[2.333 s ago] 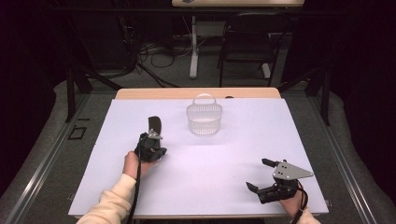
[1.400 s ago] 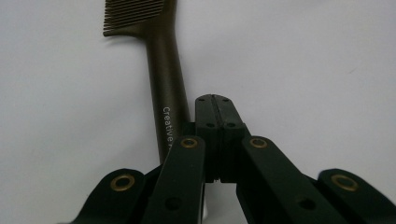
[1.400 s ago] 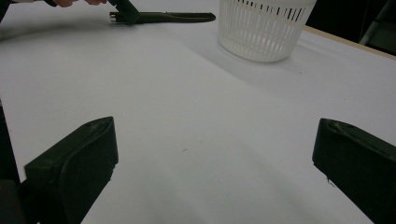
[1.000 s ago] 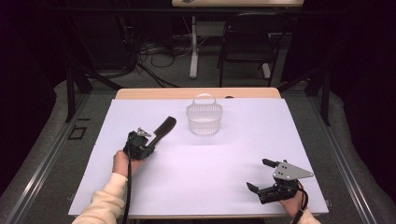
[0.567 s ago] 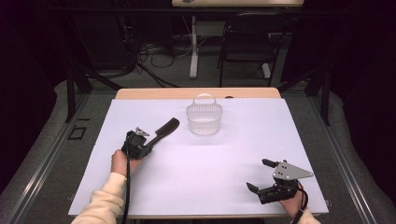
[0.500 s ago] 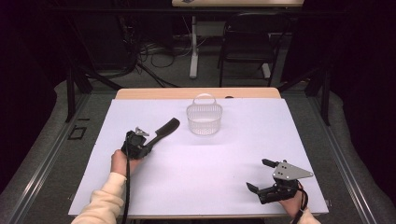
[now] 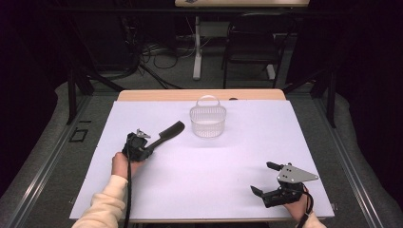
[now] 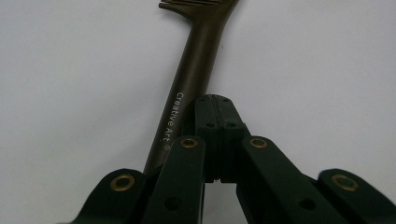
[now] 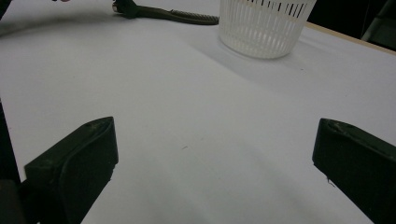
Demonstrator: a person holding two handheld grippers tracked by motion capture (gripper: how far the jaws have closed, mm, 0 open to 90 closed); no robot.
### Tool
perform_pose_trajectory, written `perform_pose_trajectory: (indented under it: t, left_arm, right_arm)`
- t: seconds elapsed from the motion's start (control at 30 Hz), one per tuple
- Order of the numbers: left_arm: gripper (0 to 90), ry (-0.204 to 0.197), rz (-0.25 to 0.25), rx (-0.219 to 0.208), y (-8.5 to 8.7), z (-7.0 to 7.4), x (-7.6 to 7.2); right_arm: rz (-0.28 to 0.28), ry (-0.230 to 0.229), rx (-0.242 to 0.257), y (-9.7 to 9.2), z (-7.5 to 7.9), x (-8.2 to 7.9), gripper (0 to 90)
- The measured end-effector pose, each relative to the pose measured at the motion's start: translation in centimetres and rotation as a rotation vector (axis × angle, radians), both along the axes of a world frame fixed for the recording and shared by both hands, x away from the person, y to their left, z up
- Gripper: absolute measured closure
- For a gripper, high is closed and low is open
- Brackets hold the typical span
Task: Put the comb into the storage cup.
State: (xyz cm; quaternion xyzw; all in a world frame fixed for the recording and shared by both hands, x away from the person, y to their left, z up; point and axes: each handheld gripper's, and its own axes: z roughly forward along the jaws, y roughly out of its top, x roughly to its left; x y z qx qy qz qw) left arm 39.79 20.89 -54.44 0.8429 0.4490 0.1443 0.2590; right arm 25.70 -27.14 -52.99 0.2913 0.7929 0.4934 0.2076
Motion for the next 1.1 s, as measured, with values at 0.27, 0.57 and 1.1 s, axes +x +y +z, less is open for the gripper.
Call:
perform_pose_trajectory:
  t: [0.27, 0.57, 1.1]
  left_arm:
    - [90.0, -0.003, 0.004, 0.003, 0.1, 0.0, 0.0]
    - [90.0, -0.009, 0.008, 0.006, 0.3, 0.0, 0.1]
    - [71.4, -0.036, -0.043, -0.036, -0.3, 1.7, -0.5]
  right_arm:
    - [-0.001, 0.005, 0.003, 0.0, 0.0, -0.1, 0.0]
    - [0.002, 0.002, -0.001, 0.0, 0.0, 0.0, 0.0]
    - [0.004, 0.002, -0.004, 0.0, 0.0, 0.0, 0.0]
